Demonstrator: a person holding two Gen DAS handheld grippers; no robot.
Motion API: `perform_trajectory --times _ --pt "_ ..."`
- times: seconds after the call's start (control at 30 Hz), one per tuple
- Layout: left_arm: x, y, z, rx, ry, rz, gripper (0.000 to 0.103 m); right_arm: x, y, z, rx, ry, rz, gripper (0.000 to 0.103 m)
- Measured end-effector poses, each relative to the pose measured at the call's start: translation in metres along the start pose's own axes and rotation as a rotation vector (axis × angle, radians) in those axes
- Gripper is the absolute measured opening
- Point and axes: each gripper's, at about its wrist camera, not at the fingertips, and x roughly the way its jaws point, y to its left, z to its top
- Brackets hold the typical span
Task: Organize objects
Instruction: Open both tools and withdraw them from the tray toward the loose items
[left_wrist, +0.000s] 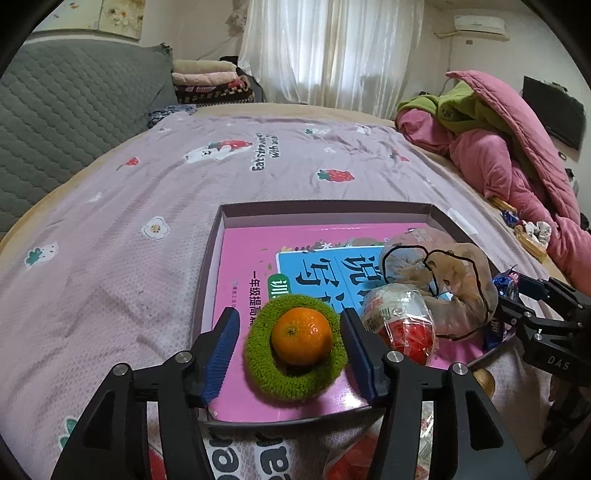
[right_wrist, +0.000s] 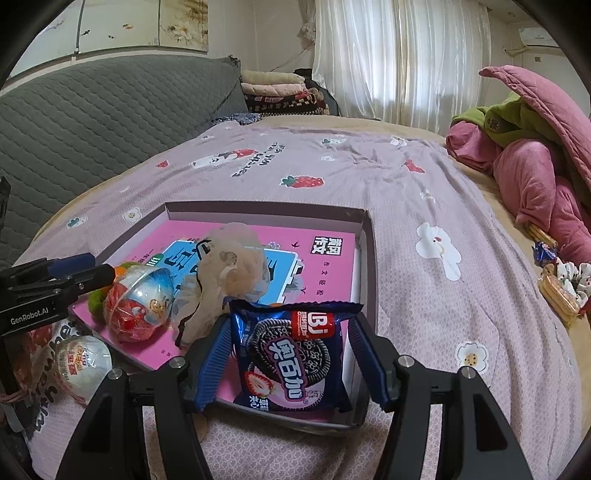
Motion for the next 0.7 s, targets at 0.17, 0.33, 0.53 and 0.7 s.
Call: perform_trajectory --times 0.17,0.33,0.53,0.7 --pt "-0.008 -0.001 -0.002 -0.002 -0.002 0.014 0.061 -0.005 0.001 0.002 0.003 -0.014 -0.002 0.066" --pt "-0.015 -0.003 -0.003 -0.013 0.000 0.020 0.065 -0.010 0.000 0.005 0.005 -0.030 0.000 0.068" --pt "-0.025 -0.004 -0.004 -0.029 -0.011 0.026 0.066 -0.016 0.002 0.007 0.002 -0.044 0.005 0.071" --pt "-0.032 -0.005 -0.004 -0.037 -0.020 0.028 0.066 -0.024 0.001 0.010 0.004 -0.070 0.006 0.074"
